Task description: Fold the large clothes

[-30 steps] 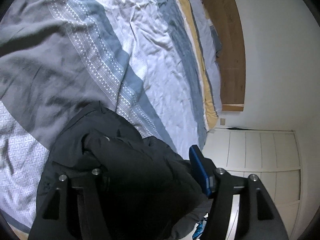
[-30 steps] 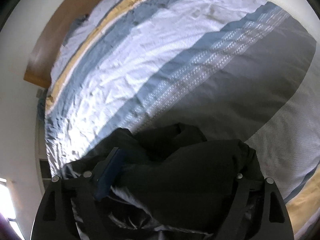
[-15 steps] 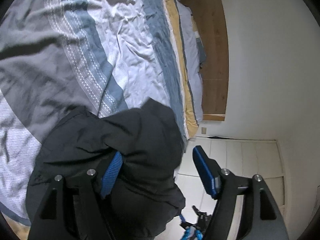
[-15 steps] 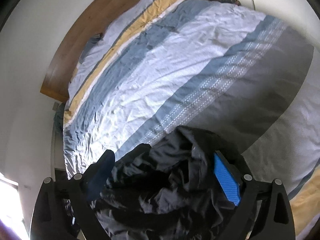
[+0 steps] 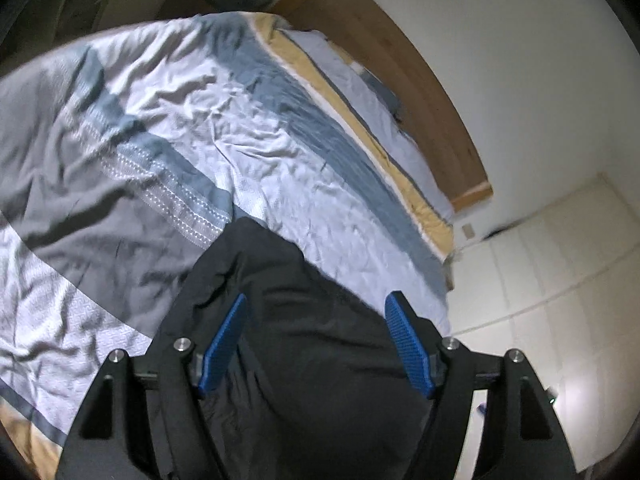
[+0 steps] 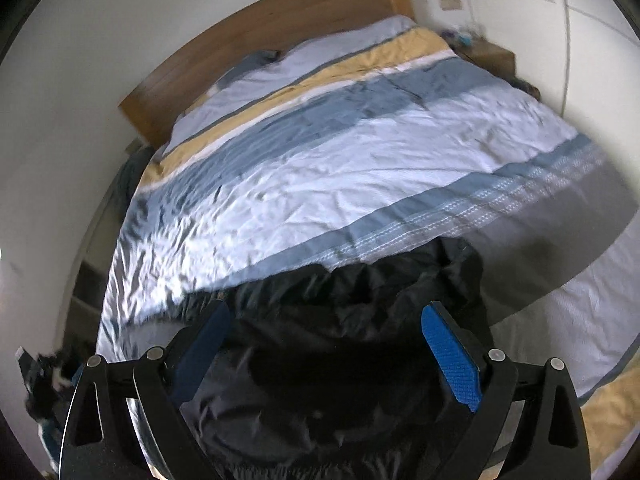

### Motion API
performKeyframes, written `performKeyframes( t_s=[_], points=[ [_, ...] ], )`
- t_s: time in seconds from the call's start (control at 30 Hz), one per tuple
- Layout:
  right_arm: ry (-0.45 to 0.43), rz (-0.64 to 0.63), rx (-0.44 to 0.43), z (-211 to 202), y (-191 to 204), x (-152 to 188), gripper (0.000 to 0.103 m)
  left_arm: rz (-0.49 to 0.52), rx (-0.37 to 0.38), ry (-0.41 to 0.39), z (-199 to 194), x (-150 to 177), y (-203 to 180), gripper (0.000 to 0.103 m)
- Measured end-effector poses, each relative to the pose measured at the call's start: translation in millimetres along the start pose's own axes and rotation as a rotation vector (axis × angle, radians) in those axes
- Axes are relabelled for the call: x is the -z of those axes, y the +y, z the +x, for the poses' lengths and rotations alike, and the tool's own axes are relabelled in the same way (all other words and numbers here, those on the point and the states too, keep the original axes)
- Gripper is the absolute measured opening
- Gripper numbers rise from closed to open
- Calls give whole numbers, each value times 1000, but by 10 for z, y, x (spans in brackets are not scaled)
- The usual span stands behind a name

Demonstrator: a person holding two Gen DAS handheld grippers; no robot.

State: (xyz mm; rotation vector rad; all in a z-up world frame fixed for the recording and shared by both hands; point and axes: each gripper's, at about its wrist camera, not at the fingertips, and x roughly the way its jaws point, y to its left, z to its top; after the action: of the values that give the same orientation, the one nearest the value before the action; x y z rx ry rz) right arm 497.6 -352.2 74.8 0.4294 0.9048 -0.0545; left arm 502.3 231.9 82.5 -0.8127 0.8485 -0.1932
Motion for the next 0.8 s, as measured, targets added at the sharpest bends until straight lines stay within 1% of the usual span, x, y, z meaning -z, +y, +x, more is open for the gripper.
performKeyframes(
  t_s=[0.2,0.33,0.53,0.67,0.8],
  points=[
    [1,-105,32,34,309,414,96,171,-52,39,123,423,-242,70],
    [-3,-120,38,67,400,631,96,270,-77,53,214,680,-384,70],
    [-22,-202,100,138,591,869,96,410,-100,85,447,1058,-602,70],
    [-38,-236,129,200,680,950,96,470,-114,110,654,1264,-696,70],
    [-34,-257,147,326,715,996,96,506,-146,125,856,1396,-736,70]
  ],
)
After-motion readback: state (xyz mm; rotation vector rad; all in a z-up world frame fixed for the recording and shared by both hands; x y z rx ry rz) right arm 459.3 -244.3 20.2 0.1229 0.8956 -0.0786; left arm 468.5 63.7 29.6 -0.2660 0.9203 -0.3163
